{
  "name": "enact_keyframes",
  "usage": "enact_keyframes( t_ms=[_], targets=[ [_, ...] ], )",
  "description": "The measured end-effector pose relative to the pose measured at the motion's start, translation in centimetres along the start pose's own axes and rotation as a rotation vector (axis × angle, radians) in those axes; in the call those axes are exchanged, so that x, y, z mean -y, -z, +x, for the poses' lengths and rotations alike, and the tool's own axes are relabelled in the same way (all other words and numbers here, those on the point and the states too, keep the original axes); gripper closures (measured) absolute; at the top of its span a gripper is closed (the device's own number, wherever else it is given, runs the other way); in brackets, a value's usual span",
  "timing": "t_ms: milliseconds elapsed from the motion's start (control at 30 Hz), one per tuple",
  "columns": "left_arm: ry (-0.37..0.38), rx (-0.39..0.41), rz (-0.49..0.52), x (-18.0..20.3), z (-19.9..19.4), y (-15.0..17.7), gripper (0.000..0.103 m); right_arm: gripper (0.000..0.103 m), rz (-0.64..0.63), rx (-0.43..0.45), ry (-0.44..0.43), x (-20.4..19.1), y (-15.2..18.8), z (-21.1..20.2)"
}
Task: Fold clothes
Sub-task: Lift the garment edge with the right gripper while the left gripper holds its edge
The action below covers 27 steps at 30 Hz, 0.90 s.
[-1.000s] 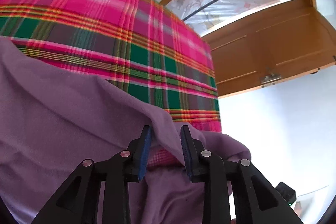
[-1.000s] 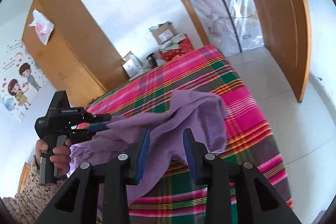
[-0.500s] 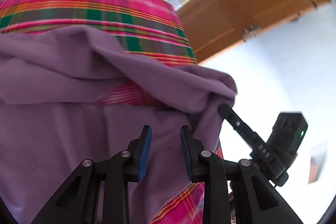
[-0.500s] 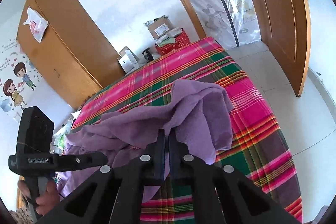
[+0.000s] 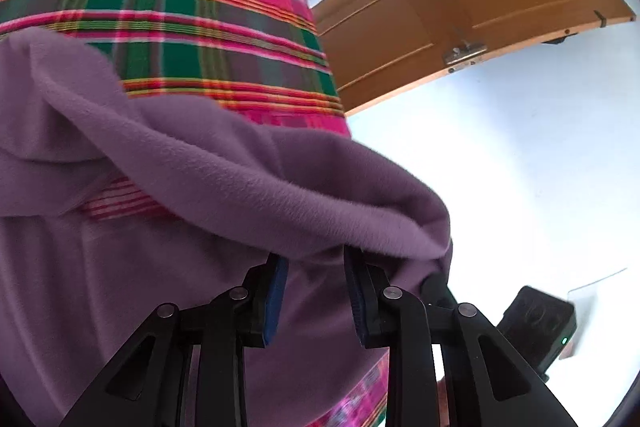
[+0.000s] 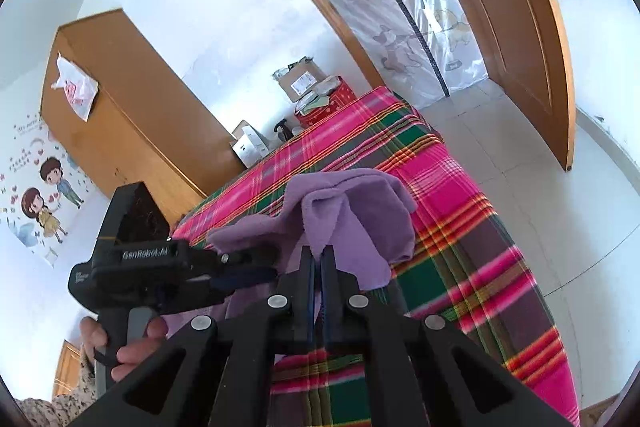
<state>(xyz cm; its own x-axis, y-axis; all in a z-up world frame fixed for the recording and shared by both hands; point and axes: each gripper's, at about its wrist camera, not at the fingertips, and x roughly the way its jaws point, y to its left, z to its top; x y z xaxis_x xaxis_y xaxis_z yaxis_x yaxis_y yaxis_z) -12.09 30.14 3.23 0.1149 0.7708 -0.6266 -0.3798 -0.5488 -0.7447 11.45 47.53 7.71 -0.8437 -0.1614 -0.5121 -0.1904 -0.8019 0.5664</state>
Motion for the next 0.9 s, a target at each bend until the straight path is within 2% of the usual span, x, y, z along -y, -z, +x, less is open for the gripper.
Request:
enact_keyframes(
  t_ms=[133, 400, 900],
  targets=[
    [0.011, -0.038, -0.006, 0.6, 1.5, 0.0, 0.073, 0.100, -0.015, 0.014, -0.008, 0.1, 0.5, -0.7],
    [0.029, 0.003, -0.068, 0.2, 2.0, -1.0, 0.073, 0.100, -0.023, 0.016, -0.017, 0.8, 2.3, -2.4],
    [0.069, 0.057, -0.169, -0.5, 2.5, -2.2, 0.073, 0.100, 0.002, -0.051, -0.014, 3.6, 5.9, -4.1]
  ],
)
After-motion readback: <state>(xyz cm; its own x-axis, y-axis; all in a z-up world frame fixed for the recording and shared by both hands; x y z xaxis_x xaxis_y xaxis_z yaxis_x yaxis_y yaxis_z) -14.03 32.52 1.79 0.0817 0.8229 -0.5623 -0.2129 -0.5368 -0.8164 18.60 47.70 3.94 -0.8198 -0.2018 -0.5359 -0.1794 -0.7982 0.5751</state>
